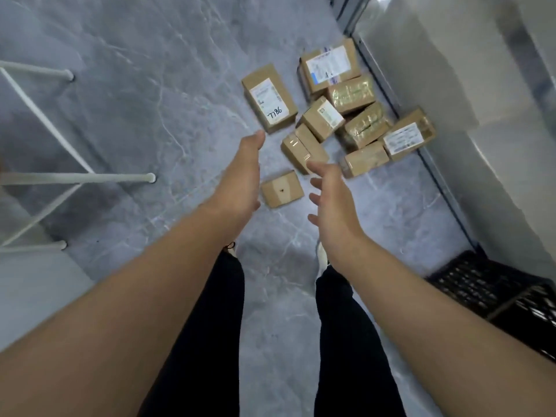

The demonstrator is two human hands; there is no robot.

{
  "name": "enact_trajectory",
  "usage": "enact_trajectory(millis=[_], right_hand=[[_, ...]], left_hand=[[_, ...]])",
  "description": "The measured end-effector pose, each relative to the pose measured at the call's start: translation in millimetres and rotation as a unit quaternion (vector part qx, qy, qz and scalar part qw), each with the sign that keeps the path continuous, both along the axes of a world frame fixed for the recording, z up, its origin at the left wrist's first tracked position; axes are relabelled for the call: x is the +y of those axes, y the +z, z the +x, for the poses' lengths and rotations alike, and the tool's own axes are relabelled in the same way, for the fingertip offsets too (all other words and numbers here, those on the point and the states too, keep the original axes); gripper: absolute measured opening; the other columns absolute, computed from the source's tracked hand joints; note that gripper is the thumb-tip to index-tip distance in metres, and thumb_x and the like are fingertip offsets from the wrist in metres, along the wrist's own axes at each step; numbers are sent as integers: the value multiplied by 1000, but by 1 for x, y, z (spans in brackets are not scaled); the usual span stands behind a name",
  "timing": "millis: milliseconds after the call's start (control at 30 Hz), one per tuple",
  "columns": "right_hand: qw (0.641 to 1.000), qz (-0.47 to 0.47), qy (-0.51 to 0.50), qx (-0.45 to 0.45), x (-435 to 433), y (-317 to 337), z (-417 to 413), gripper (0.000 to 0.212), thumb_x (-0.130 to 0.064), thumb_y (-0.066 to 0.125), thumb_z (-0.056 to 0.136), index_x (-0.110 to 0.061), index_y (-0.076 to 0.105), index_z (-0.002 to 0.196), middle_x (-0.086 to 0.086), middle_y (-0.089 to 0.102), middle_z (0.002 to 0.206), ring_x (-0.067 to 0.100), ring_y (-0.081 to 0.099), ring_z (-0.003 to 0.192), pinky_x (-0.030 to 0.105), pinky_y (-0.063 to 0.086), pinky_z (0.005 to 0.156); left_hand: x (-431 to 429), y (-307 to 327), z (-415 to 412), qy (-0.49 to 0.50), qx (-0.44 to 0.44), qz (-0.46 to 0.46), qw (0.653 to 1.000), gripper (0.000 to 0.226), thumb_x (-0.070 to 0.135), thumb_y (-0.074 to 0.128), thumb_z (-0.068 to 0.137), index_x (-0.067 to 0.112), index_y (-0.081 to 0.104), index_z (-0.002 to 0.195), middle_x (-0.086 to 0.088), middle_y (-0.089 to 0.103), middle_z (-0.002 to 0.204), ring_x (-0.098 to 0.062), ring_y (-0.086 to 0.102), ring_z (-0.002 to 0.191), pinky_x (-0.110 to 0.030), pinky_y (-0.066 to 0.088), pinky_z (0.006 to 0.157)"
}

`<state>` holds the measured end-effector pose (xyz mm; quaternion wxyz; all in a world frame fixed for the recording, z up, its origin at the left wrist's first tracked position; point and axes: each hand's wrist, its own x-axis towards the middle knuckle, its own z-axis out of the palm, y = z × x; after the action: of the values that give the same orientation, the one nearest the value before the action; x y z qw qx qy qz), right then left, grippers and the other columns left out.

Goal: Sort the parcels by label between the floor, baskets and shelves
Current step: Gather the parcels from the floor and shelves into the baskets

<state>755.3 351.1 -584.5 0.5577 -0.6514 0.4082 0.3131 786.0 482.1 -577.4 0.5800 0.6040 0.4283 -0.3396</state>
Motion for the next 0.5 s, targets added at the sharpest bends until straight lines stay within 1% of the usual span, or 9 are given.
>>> enact_trajectory(millis=[33,67,100,133,200,267,367,433,500], right_hand=[[1000,-7,-14,15,7,-19,2,31,-40,42,112,-19,63,118,-2,66,113,10,57,116,51,47,113],[999,-14,-26,26,12,-39,4,32,-41,42,112,-19,65,114,-4,66,99,9,62,107,50,48,112],[999,-22,-35,34,15,-58,6,33,-41,42,112,-22,68,106,-9,62,91,9,63,96,49,49,110],[998,-27,-42,43,18,-78,8,33,-42,41,112,-27,67,97,-12,59,89,8,60,89,48,50,108],[997,-33,-47,59,18,-117,11,33,-43,40,112,-33,64,92,-13,58,90,7,57,87,45,51,104],[995,-35,-43,77,14,-153,14,34,-43,40,112,-29,66,95,-13,57,88,7,56,83,40,51,94],[995,-43,-12,88,7,-206,19,34,-44,37,113,-32,58,89,-12,55,89,6,52,82,33,46,82],[995,-49,3,89,3,-239,19,33,-44,36,114,-29,57,93,-11,54,93,6,51,83,29,41,74],[993,-50,17,101,-1,-275,15,33,-49,36,112,-24,56,106,-7,58,103,10,55,92,29,37,74]], left_hand=[[7,-18,4,-5,12,-3,1000,64,63,34,100,30,39,155,-4,44,156,-26,41,140,-53,34,116],[13,-36,7,-10,21,-4,1000,64,64,35,100,29,41,154,-4,46,154,-28,43,139,-53,36,115],[17,-56,10,-12,27,-6,1000,64,65,35,99,29,43,151,-4,48,150,-28,45,136,-54,37,114],[21,-76,13,-13,33,-6,999,62,65,35,99,30,46,149,-5,50,147,-28,46,134,-54,39,112],[25,-117,14,-17,49,-6,999,60,65,35,99,31,47,148,-6,50,145,-28,46,134,-55,40,111],[24,-154,16,-18,69,-9,997,60,65,35,99,32,46,148,-7,49,147,-28,46,134,-56,40,112],[23,-207,18,-16,81,-1,997,63,66,36,98,33,43,151,-9,48,149,-29,46,136,-57,40,111],[22,-239,20,-16,80,3,997,63,67,36,97,34,44,150,-10,49,147,-30,46,135,-58,41,109],[21,-270,19,-11,88,5,996,64,68,35,97,33,44,150,-10,49,146,-32,47,133,-58,42,108]])
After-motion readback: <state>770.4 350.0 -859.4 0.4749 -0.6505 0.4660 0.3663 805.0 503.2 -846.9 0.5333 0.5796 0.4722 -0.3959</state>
